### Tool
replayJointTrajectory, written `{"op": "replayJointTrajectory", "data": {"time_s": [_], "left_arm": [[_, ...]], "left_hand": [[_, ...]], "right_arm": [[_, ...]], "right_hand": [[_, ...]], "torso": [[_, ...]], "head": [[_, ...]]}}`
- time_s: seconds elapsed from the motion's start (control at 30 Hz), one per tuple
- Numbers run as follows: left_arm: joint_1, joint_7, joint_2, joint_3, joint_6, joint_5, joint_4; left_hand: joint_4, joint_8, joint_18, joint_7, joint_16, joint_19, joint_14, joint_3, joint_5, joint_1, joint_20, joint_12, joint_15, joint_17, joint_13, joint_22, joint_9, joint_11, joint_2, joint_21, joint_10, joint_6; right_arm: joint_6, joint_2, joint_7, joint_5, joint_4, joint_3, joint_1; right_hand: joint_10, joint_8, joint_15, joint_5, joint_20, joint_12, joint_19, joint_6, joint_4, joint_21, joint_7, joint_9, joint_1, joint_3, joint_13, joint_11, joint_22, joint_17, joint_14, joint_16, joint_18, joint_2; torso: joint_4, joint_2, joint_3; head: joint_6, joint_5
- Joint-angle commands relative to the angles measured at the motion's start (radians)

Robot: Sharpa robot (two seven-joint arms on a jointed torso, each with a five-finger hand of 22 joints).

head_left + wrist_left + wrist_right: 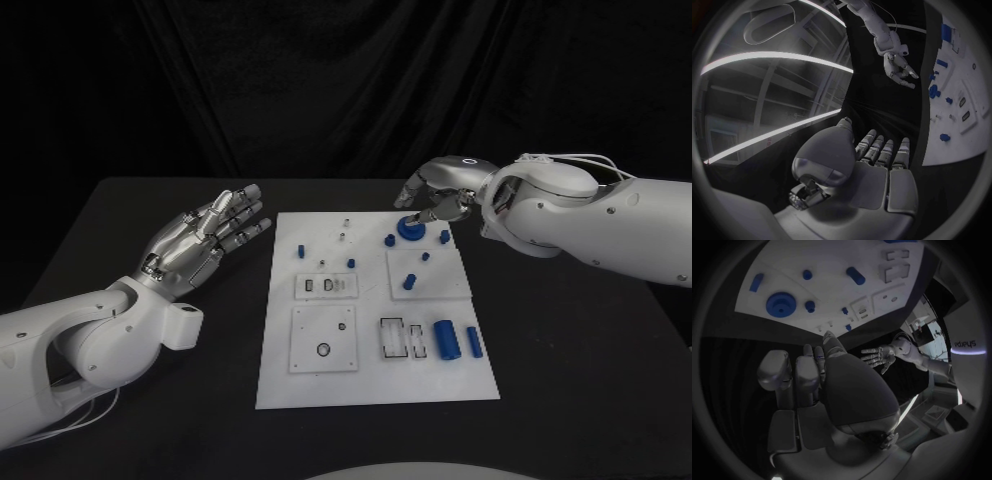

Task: Assemble the parts on the task board

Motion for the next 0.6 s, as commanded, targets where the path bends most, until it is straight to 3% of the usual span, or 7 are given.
{"op": "replayJointTrajectory", "data": {"time_s": [0.03,0.2,0.6], "left_arm": [[0.003,0.267,0.000,0.001,0.004,0.009,0.003],[0.003,0.266,0.002,0.001,0.007,0.012,0.001],[0.002,0.263,0.008,0.001,0.017,0.013,-0.004]], "left_hand": [[-0.004,0.007,0.019,0.002,0.005,-0.002,0.007,0.005,0.004,0.009,0.005,0.005,0.003,0.001,0.001,0.001,0.001,0.003,0.000,0.004,0.006,0.006],[-0.004,0.007,0.019,0.006,0.006,-0.002,0.008,0.007,0.009,0.011,0.006,0.005,0.004,0.001,0.001,0.001,0.001,0.005,0.002,0.004,0.007,0.009],[-0.005,0.007,0.018,0.010,0.008,-0.002,0.009,0.013,0.020,0.016,0.007,0.004,0.008,0.002,0.001,0.001,0.001,0.009,0.002,0.004,0.008,0.011]], "right_arm": [[-0.019,0.005,-0.093,-0.229,0.003,0.001,0.002],[-0.006,0.016,-0.115,-0.259,-0.002,0.001,-0.001],[0.007,0.033,-0.123,-0.272,-0.023,0.001,-0.021]], "right_hand": [[0.009,-0.007,0.000,0.001,-0.002,-0.010,0.010,0.000,0.000,0.009,-0.008,0.001,0.001,0.009,0.001,0.000,0.014,0.009,0.009,0.005,-0.010,-0.015],[0.016,-0.011,-0.002,0.015,-0.004,-0.030,0.012,0.009,-0.001,0.020,-0.009,0.004,0.005,0.024,0.001,-0.001,0.032,0.018,0.013,0.006,-0.012,-0.022],[0.024,-0.015,0.001,0.015,-0.002,-0.043,0.010,0.011,-0.001,0.022,0.000,0.004,0.003,0.033,0.001,0.003,0.036,0.021,0.013,0.005,-0.013,-0.027]], "torso": [[0.0047,0.020,-0.0065],[0.0090,0.027,-0.0112],[0.0125,0.039,-0.0165]], "head": [[0.012,-0.003],[0.020,-0.013],[0.030,-0.013]]}}
